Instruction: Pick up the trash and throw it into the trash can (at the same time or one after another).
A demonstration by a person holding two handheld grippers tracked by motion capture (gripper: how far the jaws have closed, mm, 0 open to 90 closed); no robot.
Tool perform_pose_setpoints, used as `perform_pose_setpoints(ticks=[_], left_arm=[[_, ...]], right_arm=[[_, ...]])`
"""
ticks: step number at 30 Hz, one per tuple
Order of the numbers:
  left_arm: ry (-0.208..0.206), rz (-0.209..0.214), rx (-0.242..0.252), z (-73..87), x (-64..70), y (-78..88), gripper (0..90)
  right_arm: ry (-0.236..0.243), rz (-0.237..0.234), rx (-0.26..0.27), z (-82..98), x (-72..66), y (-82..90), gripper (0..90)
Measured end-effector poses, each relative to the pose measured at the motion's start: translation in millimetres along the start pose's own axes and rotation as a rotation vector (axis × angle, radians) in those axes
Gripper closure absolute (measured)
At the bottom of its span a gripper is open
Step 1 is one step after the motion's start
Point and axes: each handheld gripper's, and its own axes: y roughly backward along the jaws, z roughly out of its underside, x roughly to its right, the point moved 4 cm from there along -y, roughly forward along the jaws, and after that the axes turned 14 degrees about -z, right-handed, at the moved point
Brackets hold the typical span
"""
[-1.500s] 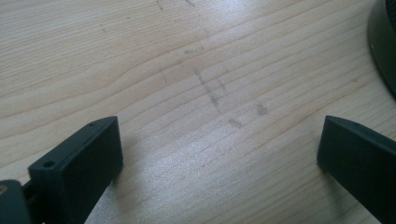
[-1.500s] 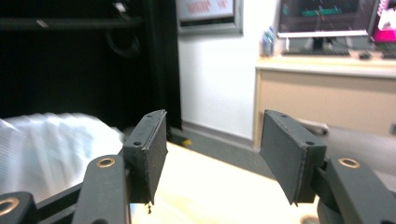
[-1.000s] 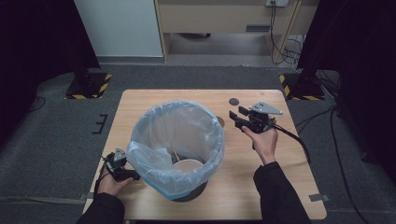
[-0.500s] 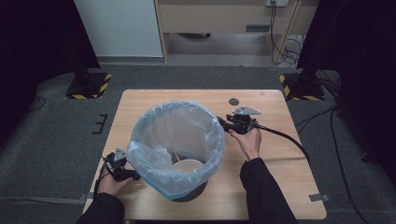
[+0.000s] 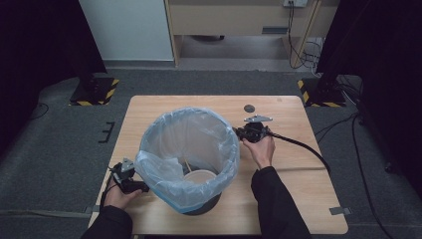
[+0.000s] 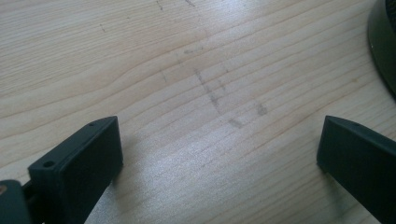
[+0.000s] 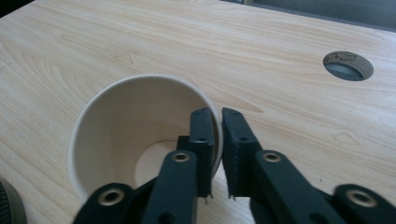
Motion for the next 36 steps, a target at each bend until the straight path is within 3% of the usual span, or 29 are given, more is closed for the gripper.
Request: perform_pose_setpoints(ticks=[9,17,28,36], left_arm=[[0.001,0.000,0.002,0.0,0.1,-0.1,0.0],[0.001,0.000,0.002,0.0,0.2,-0.1,0.0],[0.000,0.001,0.002,0.1,0.3,0.0,0.0],[-0.002,0.003,0.000,0.2,0.6,0.3,0.0]], right_arm=[[-0.010,-0.018,0.022,-3.8,-5.0,14.3,86.2],[0.010,-0.030,0.075,-13.9,-5.1,52.4,86.3],[-0.004,-0.115,0.230,-19.6,-15.2,116.5,86.3],[-0.020,-0.113,0.369,-34.3,-13.5,159.9,86.3]])
